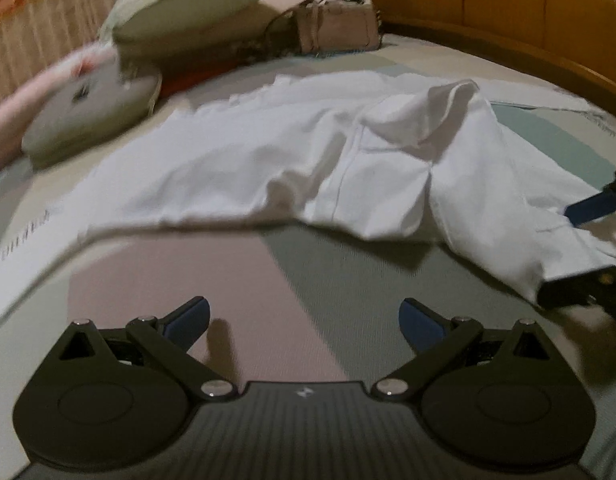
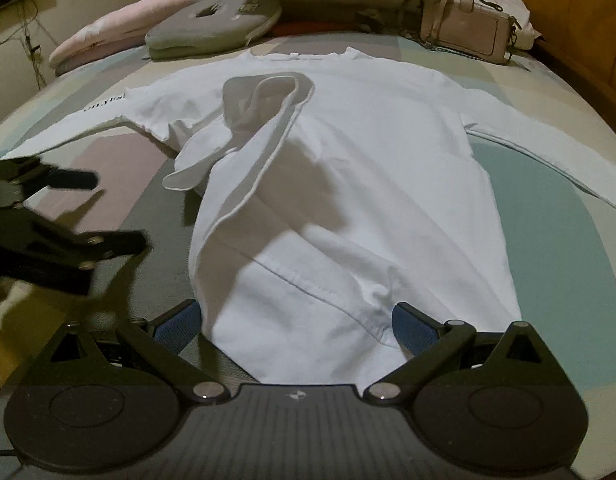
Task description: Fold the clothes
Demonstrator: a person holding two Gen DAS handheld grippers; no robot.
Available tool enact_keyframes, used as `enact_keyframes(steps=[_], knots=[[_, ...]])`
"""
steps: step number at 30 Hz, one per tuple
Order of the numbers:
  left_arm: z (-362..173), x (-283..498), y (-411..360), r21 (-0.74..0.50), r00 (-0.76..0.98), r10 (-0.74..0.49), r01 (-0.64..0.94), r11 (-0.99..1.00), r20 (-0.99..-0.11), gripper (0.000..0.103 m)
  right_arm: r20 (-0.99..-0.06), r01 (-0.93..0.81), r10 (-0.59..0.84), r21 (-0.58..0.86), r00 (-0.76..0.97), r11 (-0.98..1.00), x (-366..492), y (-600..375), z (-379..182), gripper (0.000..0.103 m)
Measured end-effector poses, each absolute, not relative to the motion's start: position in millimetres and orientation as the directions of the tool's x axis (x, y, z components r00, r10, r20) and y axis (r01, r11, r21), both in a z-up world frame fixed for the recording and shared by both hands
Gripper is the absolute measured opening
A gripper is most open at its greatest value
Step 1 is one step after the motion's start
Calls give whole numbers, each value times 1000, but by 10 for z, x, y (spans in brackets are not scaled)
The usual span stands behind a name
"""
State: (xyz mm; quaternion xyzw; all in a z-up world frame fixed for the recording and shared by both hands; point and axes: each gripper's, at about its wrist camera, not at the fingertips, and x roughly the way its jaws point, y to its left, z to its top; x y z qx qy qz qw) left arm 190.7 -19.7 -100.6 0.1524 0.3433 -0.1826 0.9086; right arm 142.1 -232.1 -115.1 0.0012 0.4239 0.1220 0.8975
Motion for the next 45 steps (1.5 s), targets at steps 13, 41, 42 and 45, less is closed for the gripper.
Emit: enact_keyframes(steps=[13, 41, 42, 45], knots=[[-925, 1901, -521, 502, 883, -138, 376, 779, -448, 100, -743, -219, 239, 127, 625, 967, 1341, -2362, -1146, 103], [-851, 1394, -581, 775, 941, -183, 339, 533, -285, 2, -736, -234, 196, 54, 647, 971, 1261, -2272, -1127, 103], [-822, 1332, -535, 781, 942, -177, 334, 528, -284, 2, -734, -232, 207, 68, 647, 970, 1227, -2275, -1095, 103], [-750, 1125, -372, 805, 949, -150, 314, 504, -277, 1, -726, -233, 231, 99, 648, 967, 1117, -2267, -1008, 103]])
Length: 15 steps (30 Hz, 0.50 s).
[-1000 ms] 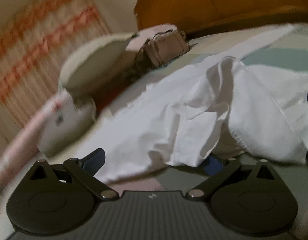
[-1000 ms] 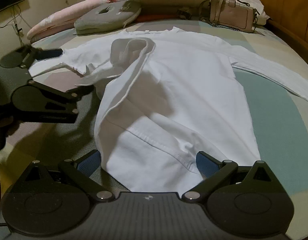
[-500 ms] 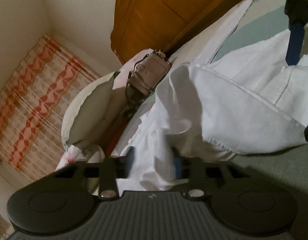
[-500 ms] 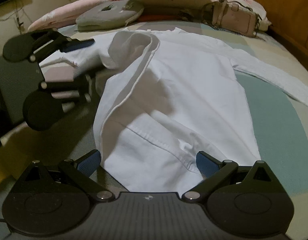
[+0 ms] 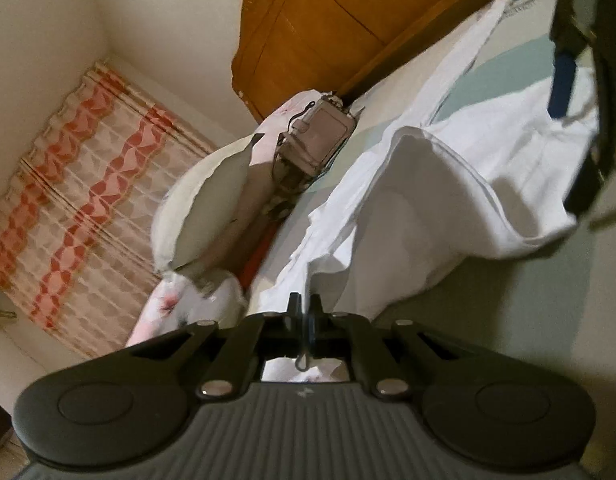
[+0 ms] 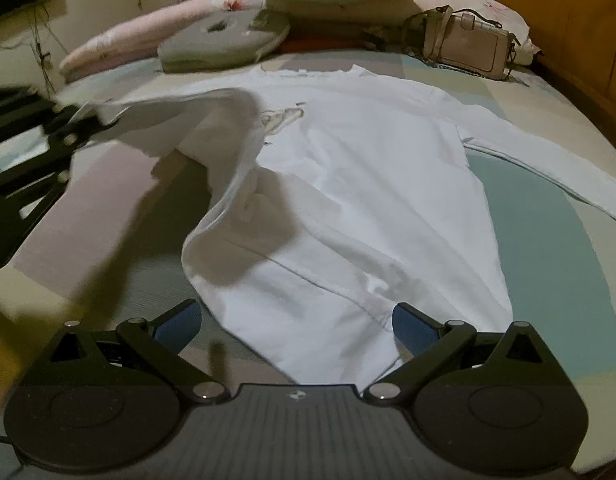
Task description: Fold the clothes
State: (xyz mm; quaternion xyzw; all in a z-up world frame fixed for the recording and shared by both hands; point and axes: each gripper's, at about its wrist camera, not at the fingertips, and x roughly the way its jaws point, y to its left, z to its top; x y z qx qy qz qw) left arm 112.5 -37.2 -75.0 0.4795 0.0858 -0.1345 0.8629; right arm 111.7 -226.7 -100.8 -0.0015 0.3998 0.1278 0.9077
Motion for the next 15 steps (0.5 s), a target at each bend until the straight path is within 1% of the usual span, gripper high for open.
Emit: enact_keyframes(steps=[8, 15], knots=[[-685, 755, 129, 847, 947, -33, 301, 439, -320, 1, -693, -256, 241, 84, 679, 963, 876, -2197, -772, 103], [-720, 528, 379, 845, 930, 11, 330, 421, -368, 1, -682, -233, 232, 92, 693, 968, 787, -2233, -671, 103]])
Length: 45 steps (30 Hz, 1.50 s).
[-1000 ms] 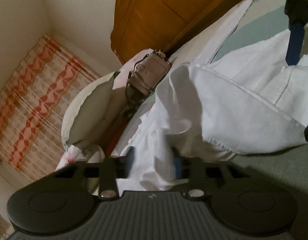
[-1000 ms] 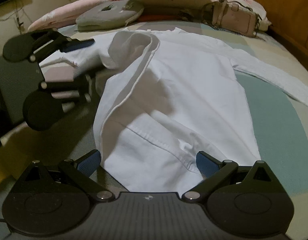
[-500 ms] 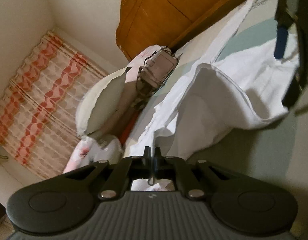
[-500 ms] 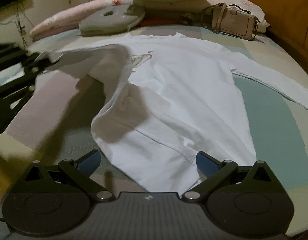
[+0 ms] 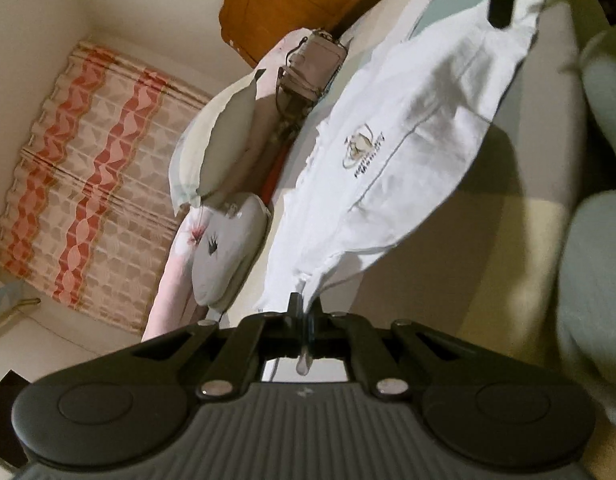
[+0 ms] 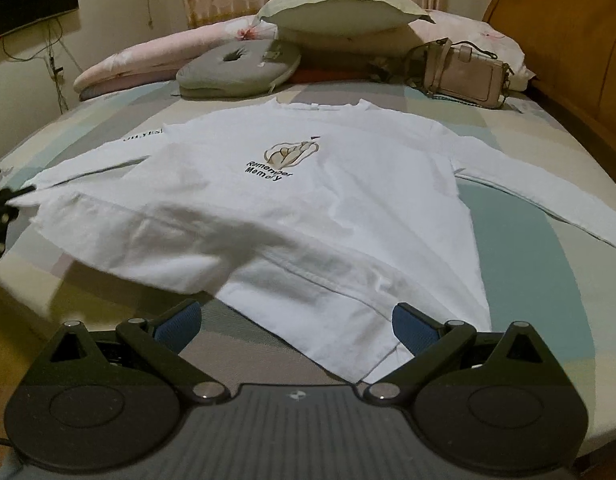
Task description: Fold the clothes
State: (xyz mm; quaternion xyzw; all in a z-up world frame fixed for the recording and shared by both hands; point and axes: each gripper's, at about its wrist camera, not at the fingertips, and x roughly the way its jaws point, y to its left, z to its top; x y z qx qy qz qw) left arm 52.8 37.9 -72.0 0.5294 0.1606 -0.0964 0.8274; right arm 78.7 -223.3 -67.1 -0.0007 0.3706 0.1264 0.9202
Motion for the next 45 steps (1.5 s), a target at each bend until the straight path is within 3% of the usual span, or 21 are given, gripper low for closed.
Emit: enact_keyframes(steps=[3, 9, 11, 17, 23, 29, 34, 35, 39, 45], knots=[[-771, 490, 424, 834, 923, 20, 338, 435, -385, 1, -684, -221, 230, 103, 692, 970, 756, -2249, -656, 103], [-1041, 404, 556, 762, 858, 51, 426, 487, -512, 3, -688, -205, 227, 115, 689, 972, 707, -2323, -648, 103], [-1104, 363, 608, 741, 835, 64, 447, 501, -547, 7, -691, -195, 223, 120, 687, 973, 685, -2387, -664, 103], [-817, 418, 793, 591, 794, 85, 372, 715, -602, 11, -688, -155, 247, 194, 682, 969, 621, -2659, -749, 103], [-572, 534, 634, 396, 774, -64, 392, 830, -630, 13, -660, -163, 289, 247, 694, 955, 576, -2747, -784, 103], [-557, 653, 221, 209, 684, -308, 563, 800, -662, 31, -627, -328, 413, 254, 660, 910, 610, -2563, -727, 103], [-674, 802, -98, 180, 611, -392, 667, 723, -688, 35, -628, -487, 494, 201, 602, 850, 724, -2261, -733, 99], [-712, 828, -145, 178, 594, -401, 686, 706, -697, 41, -634, -510, 500, 186, 590, 840, 756, -2213, -743, 95], [-841, 939, -256, 164, 545, -432, 737, 656, -719, 44, -665, -590, 519, 143, 538, 795, 924, -2088, -801, 81], [-942, 1099, -225, 145, 529, -437, 742, 655, -727, 45, -710, -665, 524, 105, 471, 739, 1164, -1954, -944, 80]])
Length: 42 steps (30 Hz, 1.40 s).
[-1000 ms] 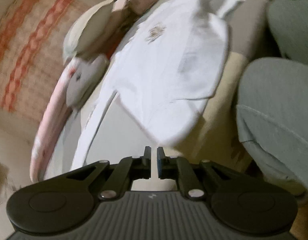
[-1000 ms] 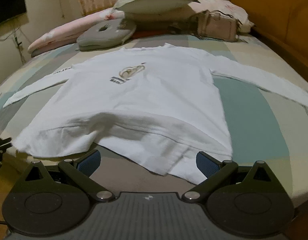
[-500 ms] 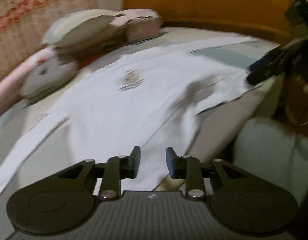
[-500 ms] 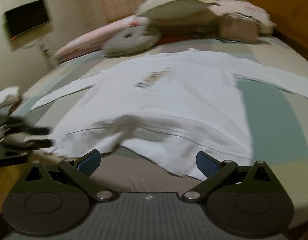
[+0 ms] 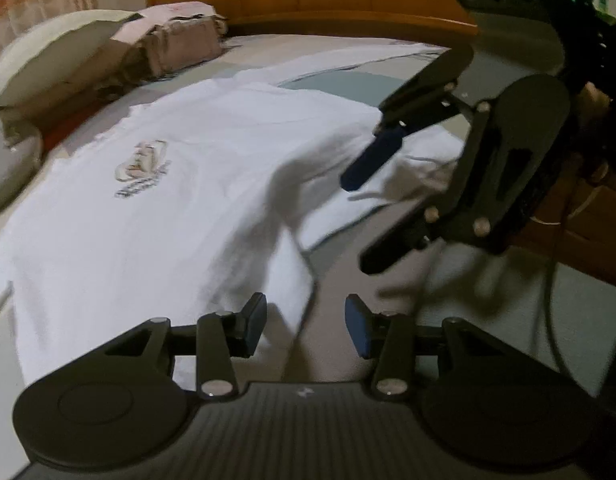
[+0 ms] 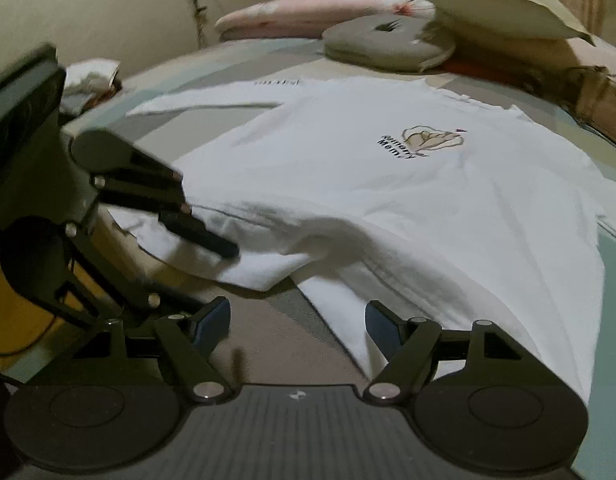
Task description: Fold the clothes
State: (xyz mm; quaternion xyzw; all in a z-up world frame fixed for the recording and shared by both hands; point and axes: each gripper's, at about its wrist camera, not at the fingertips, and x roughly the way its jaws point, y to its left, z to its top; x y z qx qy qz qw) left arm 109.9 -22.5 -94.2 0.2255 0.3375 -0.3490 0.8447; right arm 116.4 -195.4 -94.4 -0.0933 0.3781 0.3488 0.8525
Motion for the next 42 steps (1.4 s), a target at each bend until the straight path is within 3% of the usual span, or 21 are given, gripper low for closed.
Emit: enact_keyframes(steps=[8, 14, 19, 22, 24, 26, 28, 29, 35, 42], knots=[[-924, 1277, -15, 167, 575, -426, 710, 684, -699, 45, -724, -678, 524, 107, 448, 728, 1434, -2042, -1016, 79], [-1009, 1417, 25, 152, 569, -429, 708, 690, -702, 47, -767, -735, 448, -45, 459, 677, 1378, -1894, -1052, 75], [-1003, 1376, -24, 222, 596, -406, 711, 667, -693, 47, -773, -719, 388, -124, 502, 684, 1340, -1897, -1006, 55], [-1002, 1320, -84, 290, 624, -380, 709, 642, -683, 47, -769, -702, 319, -225, 554, 676, 1247, -1879, -995, 53], [-1007, 1251, -173, 369, 661, -340, 692, 620, -669, 40, -759, -691, 267, -312, 594, 652, 1160, -1841, -1010, 50], [-1030, 1211, -272, 440, 692, -298, 674, 594, -657, 9, -745, -678, 219, -390, 630, 622, 1071, -1812, -1034, 39], [-1025, 1192, -333, 442, 688, -302, 680, 585, -660, 3, -738, -667, 194, -422, 646, 614, 1025, -1808, -1059, 11], [-1014, 1178, -354, 442, 690, -303, 678, 587, -657, 1, -733, -661, 194, -425, 652, 619, 1010, -1810, -1055, 9], [-738, 964, -300, 397, 669, -355, 701, 593, -653, 0, -721, -657, 237, -379, 651, 651, 886, -1932, -861, 5], [-674, 689, -242, 270, 524, -385, 793, 546, -759, 0, -784, -749, 335, -235, 522, 619, 653, -2138, -621, 5]])
